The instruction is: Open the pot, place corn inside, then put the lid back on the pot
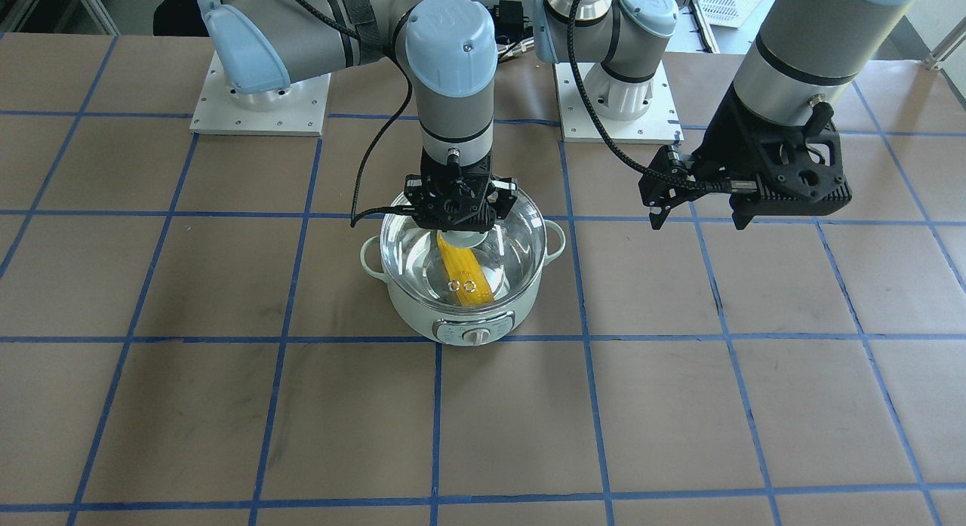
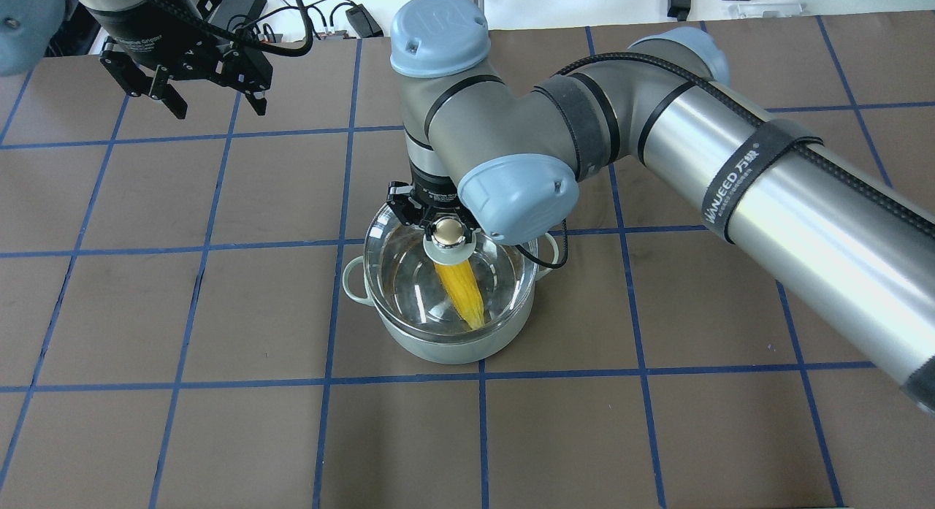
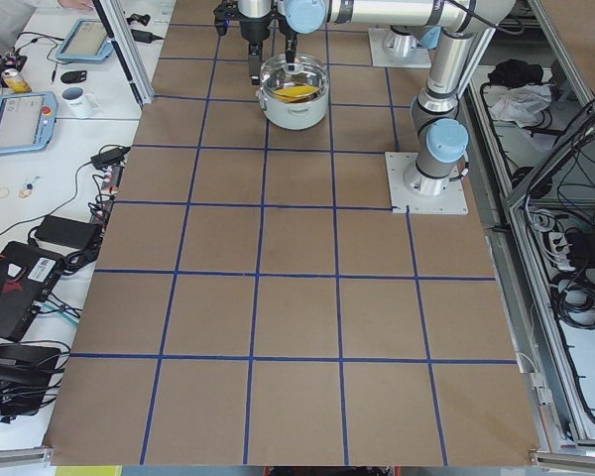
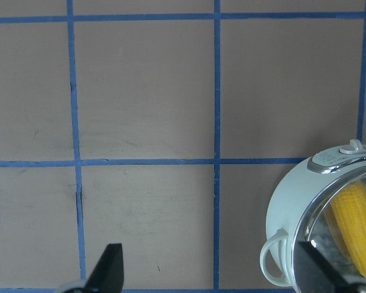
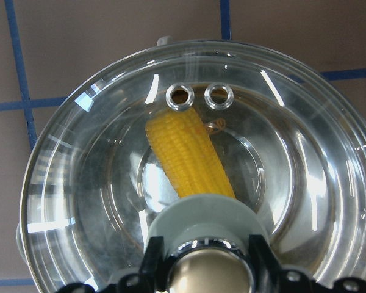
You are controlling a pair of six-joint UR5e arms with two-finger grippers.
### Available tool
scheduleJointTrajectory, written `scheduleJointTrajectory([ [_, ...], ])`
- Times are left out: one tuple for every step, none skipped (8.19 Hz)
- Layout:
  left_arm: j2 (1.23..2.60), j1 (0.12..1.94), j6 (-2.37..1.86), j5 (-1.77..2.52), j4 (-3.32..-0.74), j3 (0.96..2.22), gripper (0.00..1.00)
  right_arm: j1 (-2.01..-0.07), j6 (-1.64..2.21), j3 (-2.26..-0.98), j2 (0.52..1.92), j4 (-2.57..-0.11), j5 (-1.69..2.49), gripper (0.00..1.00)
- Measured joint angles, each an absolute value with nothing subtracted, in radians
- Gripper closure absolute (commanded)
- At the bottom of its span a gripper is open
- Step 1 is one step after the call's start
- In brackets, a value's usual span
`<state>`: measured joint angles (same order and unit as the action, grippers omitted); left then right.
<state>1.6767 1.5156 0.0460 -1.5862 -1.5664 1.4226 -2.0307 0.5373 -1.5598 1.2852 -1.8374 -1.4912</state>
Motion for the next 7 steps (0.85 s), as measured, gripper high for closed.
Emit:
scheduleJointTrajectory([
  [1.677,1.516,0.046,-1.586,-1.567,1.423,0.00,-2.031,0.537,-1.566,1.284,-1.841,-1.491,1.00],
  [1.677,1.516,0.046,-1.586,-1.568,1.423,0.00,-2.031,0.538,-1.571,1.282,-1.844,-1.490,1.00],
  [1.677,1.516,0.045,-1.586,-1.569,1.423,0.00,-2.031,0.538,-1.574,1.282,-1.848,-1.483,1.00],
  [1.677,1.516,0.046,-1.586,-1.570,1.423,0.00,-2.032,0.538,-1.575,1.282,-1.850,-1.476,1.00],
  [1.677,1.516,0.046,-1.586,-1.570,1.424,0.00,-2.032,0.538,-1.575,1.281,-1.851,-1.471,1.00],
  [1.677,1.516,0.046,-1.586,-1.570,1.424,0.00,-2.032,0.537,-1.576,1.280,-1.851,-1.468,1.00],
  [1.677,1.516,0.045,-1.586,-1.569,1.424,0.00,-2.032,0.535,-1.576,1.280,-1.850,-1.467,1.00],
])
